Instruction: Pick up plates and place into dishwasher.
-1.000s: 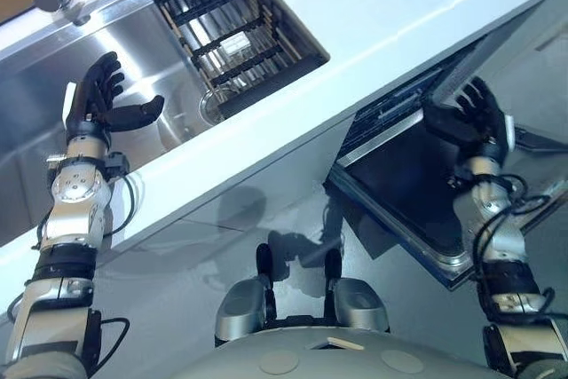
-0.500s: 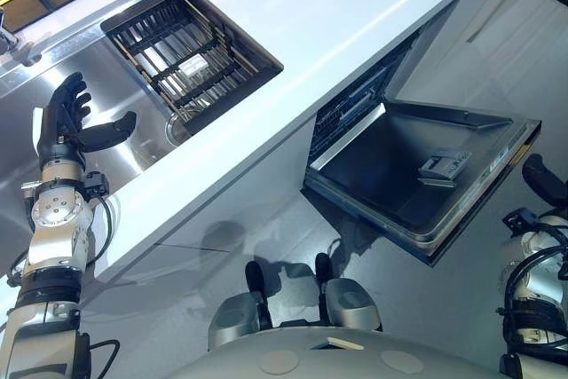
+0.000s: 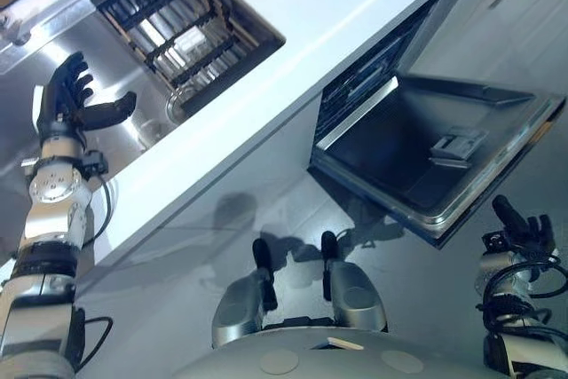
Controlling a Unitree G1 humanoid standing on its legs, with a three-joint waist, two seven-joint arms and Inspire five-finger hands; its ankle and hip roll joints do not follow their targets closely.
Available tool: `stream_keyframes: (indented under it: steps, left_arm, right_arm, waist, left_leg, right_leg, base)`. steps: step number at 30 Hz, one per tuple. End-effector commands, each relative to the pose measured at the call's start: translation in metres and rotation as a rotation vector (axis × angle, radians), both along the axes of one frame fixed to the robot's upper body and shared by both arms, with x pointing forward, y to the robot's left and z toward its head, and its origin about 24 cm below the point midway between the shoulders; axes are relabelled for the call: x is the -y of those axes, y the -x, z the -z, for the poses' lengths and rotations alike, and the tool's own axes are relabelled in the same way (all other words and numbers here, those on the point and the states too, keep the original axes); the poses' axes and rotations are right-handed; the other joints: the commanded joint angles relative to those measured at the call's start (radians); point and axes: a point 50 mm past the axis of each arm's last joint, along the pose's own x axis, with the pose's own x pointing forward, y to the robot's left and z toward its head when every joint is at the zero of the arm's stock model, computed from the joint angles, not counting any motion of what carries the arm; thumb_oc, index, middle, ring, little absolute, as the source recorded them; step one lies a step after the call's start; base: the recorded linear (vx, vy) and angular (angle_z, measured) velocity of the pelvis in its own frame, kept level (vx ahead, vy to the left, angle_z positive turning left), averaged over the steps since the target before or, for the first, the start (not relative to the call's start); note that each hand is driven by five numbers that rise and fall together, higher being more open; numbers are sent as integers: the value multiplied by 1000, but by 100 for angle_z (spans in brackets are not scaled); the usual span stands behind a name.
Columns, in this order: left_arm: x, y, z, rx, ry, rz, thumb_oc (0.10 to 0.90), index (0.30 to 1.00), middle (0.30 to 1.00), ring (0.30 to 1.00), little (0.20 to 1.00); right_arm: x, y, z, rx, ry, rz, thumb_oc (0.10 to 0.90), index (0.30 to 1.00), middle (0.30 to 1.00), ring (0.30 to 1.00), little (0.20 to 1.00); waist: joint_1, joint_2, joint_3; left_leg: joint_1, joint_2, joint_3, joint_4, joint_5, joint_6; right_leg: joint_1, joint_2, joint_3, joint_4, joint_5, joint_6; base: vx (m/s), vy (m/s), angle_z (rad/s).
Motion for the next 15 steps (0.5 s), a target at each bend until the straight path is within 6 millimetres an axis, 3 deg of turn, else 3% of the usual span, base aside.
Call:
stream_keyframes:
  steps: [1,10,12,15]
  left_arm:
    - [4,-5,-72,297,-66,-2,800,900,900,900,900]
    - [17,-17,-110,362,-106,28,800,900,900,900,900]
    - [24,-21,-116,372,-112,37,800,900,900,900,900]
    - [32,-22,-116,378,-122,58,800,900,900,900,900]
  right_arm:
    - [2,-34,-35,246,-28,9,800,900,900,900,900]
    - [-33,-64,-19,378,-350,-94,800,900,900,900,900]
    - [-37,-74,-27,404,-357,-124,800,900,900,900,900]
    - [-50,-99,-59,648,-308,-284,800,900,900,900,900]
  waist:
    - [12,10,53]
    - [38,13,69]
    - [43,10,69]
    - [57,8,69]
  left_leg:
    - [-54,-66,11,132,-141,32]
    - [-170,-76,-20,189,-139,34]
    - [-189,-78,-21,192,-137,35]
    - [-195,-83,-27,198,-152,37]
  right_leg:
    - [-76,38,-9,248,-156,2]
    - [-176,25,-20,285,-150,-13]
    - [-193,21,-19,283,-143,-12]
    - [-200,14,-16,286,-150,-8]
  base:
    - [-128,-6,23]
    - [-39,35,12]
    - [-15,86,8]
    - [19,73,13]
